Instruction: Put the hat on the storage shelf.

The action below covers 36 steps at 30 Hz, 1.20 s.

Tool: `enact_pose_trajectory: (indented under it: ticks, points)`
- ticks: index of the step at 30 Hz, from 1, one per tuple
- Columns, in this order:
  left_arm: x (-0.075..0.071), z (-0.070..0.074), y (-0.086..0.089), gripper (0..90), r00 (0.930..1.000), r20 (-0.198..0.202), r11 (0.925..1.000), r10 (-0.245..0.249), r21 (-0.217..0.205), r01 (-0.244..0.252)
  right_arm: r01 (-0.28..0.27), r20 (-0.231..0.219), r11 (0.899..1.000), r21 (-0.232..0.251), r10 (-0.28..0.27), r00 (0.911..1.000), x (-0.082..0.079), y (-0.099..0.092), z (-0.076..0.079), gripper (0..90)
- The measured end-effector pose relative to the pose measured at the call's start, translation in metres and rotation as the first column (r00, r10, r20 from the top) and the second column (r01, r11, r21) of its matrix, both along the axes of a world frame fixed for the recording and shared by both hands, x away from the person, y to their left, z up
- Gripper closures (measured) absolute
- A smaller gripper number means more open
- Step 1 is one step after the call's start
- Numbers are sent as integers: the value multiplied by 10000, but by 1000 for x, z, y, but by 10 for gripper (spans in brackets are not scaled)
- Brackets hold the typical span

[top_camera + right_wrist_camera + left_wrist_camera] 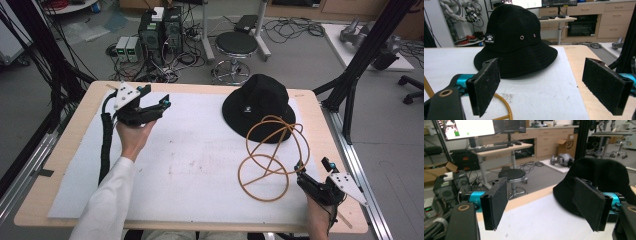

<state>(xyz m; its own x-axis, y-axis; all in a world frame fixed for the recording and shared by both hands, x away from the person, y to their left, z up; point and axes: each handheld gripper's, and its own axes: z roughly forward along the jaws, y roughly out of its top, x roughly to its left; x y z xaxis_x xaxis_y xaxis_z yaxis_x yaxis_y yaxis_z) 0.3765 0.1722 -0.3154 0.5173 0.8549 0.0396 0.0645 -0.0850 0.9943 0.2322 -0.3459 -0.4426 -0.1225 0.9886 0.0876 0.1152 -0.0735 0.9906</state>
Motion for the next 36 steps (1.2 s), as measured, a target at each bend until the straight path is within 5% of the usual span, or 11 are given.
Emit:
enact_pose_trajectory:
  ticks: [16, 27, 36]
  points:
    - [46, 7, -77, 283, 9942, -123, 9943, -1065, -8, 1065, -47, -43, 9997, 233, 48, 10000, 0, 1, 3, 141]
    - [71, -8, -132, 278, 9757, -598, 9775, -2107, -85, 2105, -139, 6, 9998, 134, 139, 9999, 1, 4, 5, 141]
    - [89, -9, -168, 282, 9649, -954, 9688, -2447, 174, 2474, -168, 28, 9998, 125, 168, 9999, -1, 3, 5, 141]
